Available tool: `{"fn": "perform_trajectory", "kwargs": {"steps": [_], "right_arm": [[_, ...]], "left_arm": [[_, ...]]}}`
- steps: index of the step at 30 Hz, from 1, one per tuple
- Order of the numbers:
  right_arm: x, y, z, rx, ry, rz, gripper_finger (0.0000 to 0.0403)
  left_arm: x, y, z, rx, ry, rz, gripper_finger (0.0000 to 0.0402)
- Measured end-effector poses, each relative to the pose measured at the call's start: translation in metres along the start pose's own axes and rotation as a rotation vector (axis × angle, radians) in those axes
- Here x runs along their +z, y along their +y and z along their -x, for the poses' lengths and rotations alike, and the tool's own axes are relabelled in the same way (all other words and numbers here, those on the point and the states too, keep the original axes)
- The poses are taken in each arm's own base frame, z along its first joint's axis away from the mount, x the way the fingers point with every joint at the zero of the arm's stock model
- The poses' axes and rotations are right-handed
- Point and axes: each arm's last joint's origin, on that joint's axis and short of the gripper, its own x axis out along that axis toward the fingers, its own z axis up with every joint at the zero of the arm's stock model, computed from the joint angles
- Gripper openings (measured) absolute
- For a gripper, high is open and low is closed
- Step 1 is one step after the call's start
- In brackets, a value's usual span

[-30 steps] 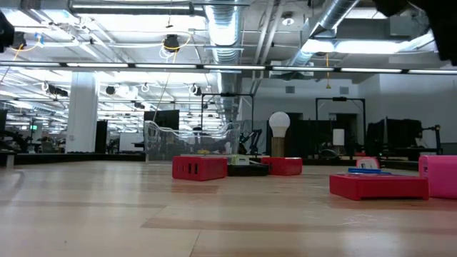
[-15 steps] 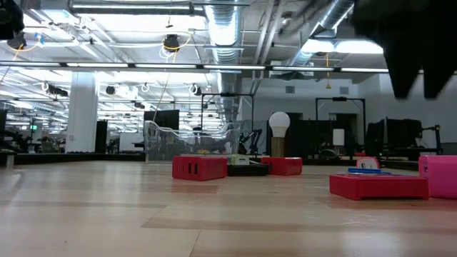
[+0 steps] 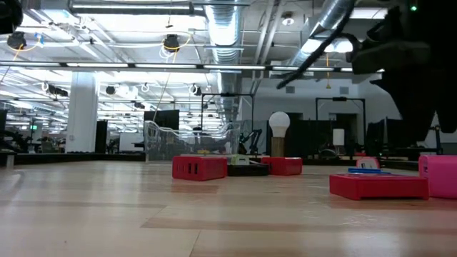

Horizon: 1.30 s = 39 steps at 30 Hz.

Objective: Pick & Place Office items
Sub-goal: Put the right red digital clock into the gray bin

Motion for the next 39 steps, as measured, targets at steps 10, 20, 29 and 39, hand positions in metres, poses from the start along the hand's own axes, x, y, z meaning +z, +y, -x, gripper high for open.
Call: {"fn": "perform_trajectory", "kwargs": {"steps": [10, 20, 29, 39], "right_arm": [[-0.001, -0.039, -0.027, 0.225, 0.029, -0.119, 0.0272], [-0.007, -0.044, -0.047, 0.189, 0.066, -0.132, 0.0272], [-0.010, -0.035, -0.063, 0.126, 0.075, -0.114, 0.0272], [-0.010, -0.034, -0.064, 0.136, 0.059, -0.116, 0.0225]], "left_arm": [[0.000, 0.000, 0.000, 0.002, -0.001, 0.011, 0.0129], [0.000, 0.001, 0.000, 0.004, -0.003, 0.031, 0.0129], [0.000, 0.001, 0.000, 0.005, -0.003, 0.049, 0.0129], [0.000, 0.001, 0.000, 0.004, -0.003, 0.049, 0.0129]]}}
